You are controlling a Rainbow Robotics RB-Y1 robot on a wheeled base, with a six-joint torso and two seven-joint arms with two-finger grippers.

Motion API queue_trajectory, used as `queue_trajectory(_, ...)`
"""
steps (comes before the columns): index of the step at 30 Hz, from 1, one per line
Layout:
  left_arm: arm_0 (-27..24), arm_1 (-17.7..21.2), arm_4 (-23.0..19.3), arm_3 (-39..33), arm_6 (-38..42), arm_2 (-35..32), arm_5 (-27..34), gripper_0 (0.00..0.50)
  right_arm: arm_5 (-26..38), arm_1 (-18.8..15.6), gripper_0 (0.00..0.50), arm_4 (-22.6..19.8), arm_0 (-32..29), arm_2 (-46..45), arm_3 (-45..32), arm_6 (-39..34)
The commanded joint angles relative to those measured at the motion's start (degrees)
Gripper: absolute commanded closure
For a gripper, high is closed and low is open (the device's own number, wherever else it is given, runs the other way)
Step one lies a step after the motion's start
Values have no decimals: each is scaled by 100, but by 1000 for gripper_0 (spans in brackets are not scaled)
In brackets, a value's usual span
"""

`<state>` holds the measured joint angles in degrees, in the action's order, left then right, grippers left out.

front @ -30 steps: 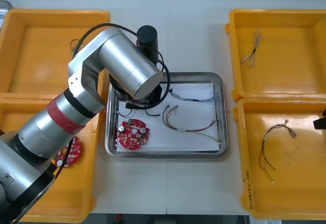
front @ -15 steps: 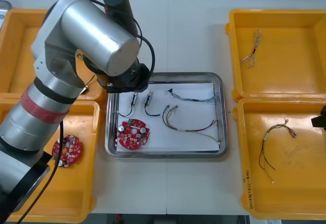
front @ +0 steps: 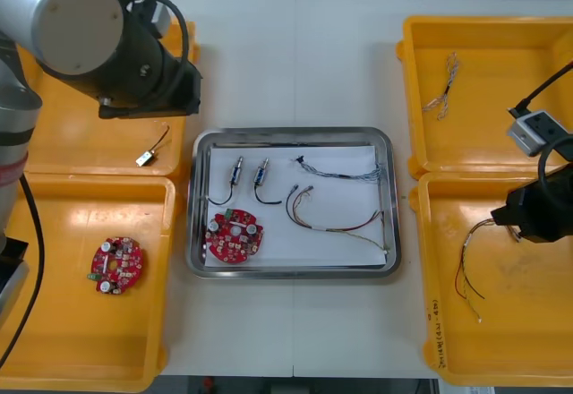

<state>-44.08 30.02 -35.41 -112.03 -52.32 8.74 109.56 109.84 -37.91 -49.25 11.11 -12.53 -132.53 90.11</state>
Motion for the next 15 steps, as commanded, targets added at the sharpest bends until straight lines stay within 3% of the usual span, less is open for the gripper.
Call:
queue_trajectory(1, 13, 470, -335, -276, -349, -540, 44, 0, 16, -313, 0, -305, 480, 374, -159, -195)
queue_trajectory(6, 92, 742, -484, -372, -683, -961, 44, 0, 16, -445, 0, -542, 1007, 901, -159, -195)
queue_trajectory(15, 866, 1305, -598, -636, -1104, -1621, 44, 0, 16, -410, 0, -402, 2071, 2351, -159, -230)
